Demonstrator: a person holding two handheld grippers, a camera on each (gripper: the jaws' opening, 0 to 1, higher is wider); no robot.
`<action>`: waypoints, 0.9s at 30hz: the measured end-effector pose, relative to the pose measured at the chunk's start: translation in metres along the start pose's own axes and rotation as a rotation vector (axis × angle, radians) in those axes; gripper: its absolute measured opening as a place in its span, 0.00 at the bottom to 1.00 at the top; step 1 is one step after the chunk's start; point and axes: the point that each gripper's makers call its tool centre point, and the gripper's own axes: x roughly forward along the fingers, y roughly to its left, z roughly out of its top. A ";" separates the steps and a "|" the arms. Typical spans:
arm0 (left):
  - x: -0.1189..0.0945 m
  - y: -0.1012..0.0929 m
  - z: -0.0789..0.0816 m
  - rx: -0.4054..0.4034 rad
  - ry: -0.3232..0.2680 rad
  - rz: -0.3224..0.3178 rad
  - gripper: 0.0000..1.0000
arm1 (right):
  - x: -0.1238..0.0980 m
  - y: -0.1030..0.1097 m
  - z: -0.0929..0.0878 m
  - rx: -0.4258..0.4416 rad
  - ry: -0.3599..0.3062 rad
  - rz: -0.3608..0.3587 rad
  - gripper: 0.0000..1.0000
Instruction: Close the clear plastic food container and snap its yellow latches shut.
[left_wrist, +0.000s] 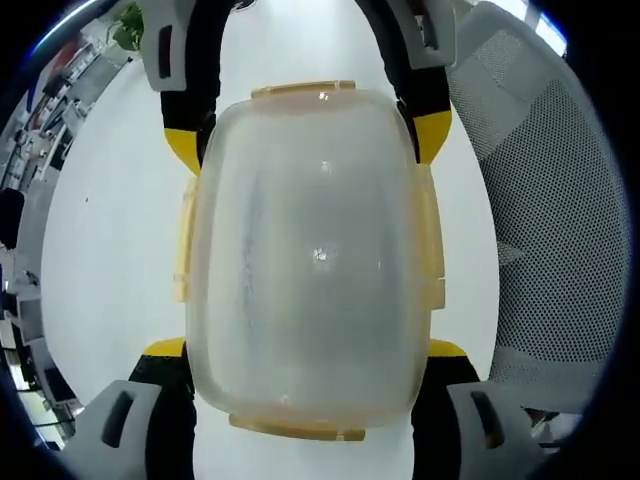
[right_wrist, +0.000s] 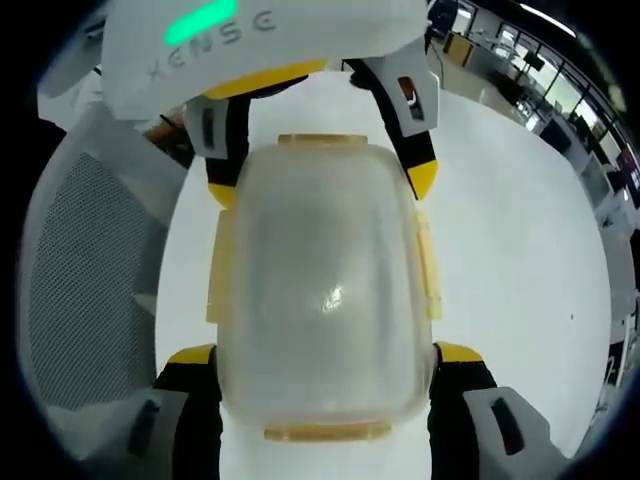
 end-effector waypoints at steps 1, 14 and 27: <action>0.000 0.000 0.000 0.000 0.000 -0.001 0.91 | 0.000 0.000 0.000 0.000 0.002 0.000 0.86; 0.001 0.008 -0.002 -0.004 0.003 -0.003 0.91 | 0.000 -0.008 0.001 -0.002 0.000 0.001 0.86; 0.004 0.026 -0.002 -0.007 0.003 -0.005 0.91 | 0.000 -0.027 0.001 0.000 -0.010 0.002 0.86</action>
